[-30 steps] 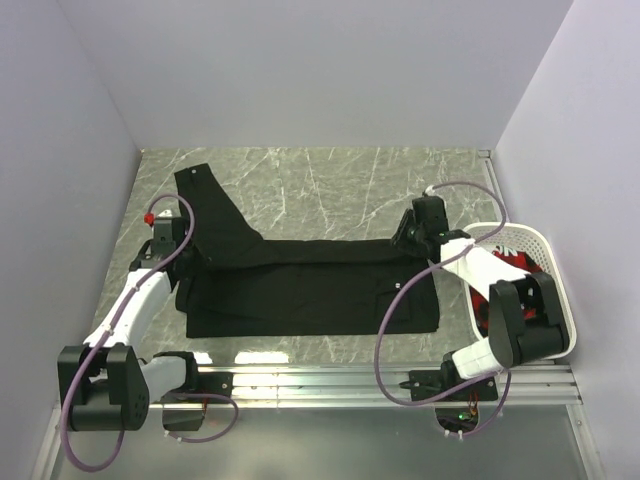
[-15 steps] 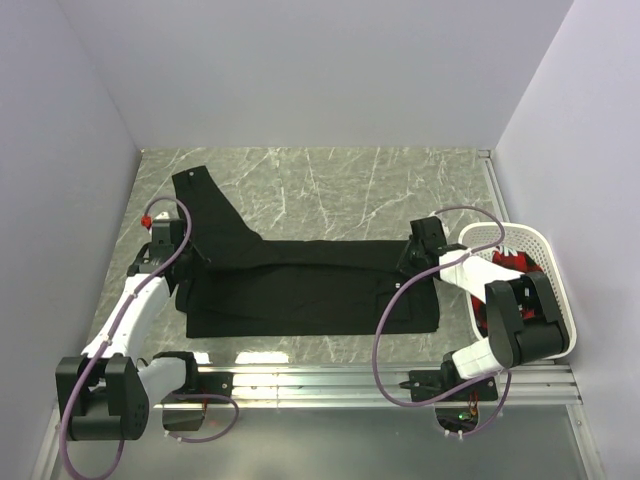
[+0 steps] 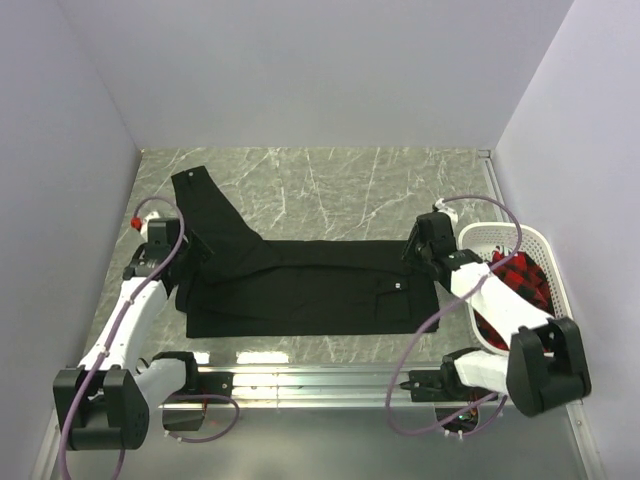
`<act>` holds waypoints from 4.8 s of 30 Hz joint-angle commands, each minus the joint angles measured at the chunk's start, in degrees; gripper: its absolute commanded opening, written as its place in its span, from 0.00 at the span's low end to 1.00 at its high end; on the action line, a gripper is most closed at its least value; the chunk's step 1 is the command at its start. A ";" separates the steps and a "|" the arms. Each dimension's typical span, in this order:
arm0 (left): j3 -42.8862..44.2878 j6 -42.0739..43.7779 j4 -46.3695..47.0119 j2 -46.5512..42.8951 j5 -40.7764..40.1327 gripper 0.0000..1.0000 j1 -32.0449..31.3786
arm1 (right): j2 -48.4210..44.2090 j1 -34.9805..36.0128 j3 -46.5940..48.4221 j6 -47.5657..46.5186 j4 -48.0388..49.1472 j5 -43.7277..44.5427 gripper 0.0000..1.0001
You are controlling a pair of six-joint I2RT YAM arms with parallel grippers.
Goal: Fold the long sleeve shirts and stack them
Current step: Fold the shirt
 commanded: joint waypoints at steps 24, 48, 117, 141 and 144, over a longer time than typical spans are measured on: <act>49.07 7.52 17.74 59.70 -7.66 0.68 9.72 | -14.03 11.39 -3.69 -10.29 6.70 -5.00 0.72; 65.08 6.03 -1.08 75.91 -2.29 0.60 9.29 | -15.88 11.30 -5.19 -11.09 6.17 -5.00 0.70; 6.55 37.75 13.77 -10.31 35.68 0.01 -32.90 | 5.03 15.25 23.02 -13.02 16.72 -54.47 0.71; 6.46 48.31 11.92 -10.32 37.17 0.01 -33.34 | 24.99 16.05 32.34 -23.47 21.13 -80.13 0.68; 6.72 48.66 11.22 -9.79 36.82 0.00 -33.34 | 25.34 15.96 35.58 -30.23 13.40 -79.71 0.69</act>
